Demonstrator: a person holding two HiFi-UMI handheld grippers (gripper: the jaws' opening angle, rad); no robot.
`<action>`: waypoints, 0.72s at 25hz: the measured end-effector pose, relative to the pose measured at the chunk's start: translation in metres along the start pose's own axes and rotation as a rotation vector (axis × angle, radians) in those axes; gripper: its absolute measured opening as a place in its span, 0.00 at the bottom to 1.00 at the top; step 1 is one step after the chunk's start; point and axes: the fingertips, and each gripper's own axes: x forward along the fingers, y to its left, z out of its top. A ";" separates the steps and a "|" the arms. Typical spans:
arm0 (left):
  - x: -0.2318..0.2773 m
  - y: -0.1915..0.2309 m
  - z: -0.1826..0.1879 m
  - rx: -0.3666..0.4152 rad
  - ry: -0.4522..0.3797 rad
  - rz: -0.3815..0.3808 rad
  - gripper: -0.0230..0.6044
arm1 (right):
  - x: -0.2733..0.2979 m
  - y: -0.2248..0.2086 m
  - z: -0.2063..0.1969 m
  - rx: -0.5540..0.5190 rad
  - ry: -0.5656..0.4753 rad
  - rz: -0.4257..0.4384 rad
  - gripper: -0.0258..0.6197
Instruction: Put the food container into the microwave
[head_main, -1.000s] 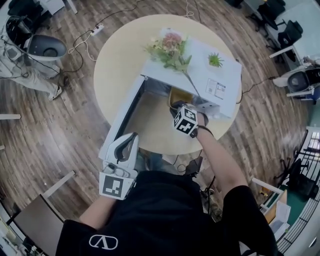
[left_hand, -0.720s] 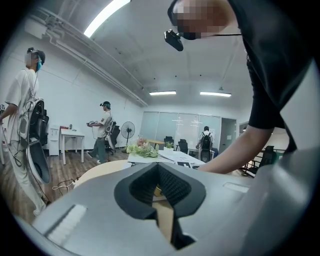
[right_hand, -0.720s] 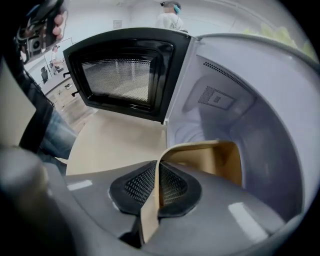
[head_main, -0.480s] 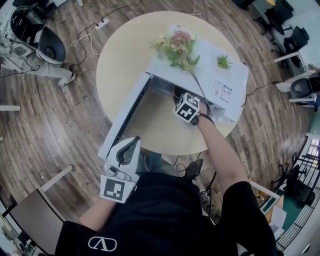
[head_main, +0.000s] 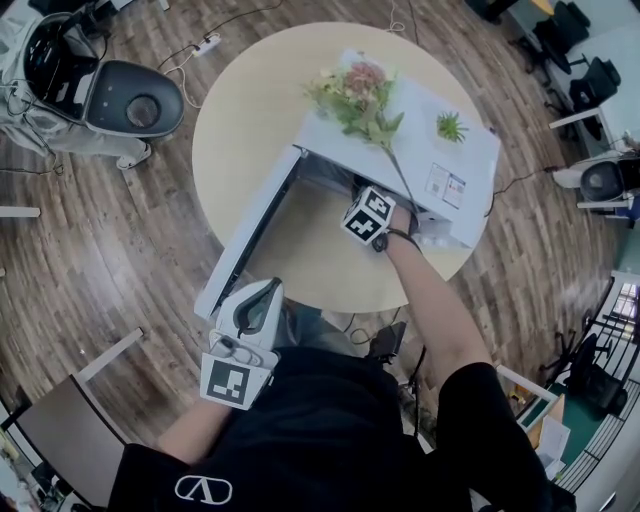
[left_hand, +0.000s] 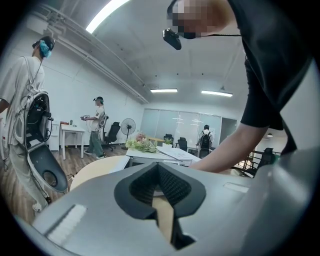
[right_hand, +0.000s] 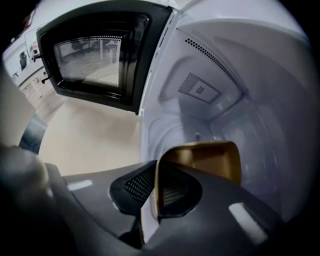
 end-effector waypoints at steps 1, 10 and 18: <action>0.000 0.000 -0.001 0.000 0.002 0.000 0.04 | 0.001 -0.002 0.000 0.003 0.001 -0.009 0.07; -0.003 0.000 -0.004 -0.004 0.015 0.006 0.04 | 0.004 -0.009 0.008 0.025 -0.070 -0.091 0.22; -0.002 -0.001 -0.002 0.008 0.017 -0.004 0.04 | -0.020 0.011 0.008 0.013 -0.124 -0.178 0.22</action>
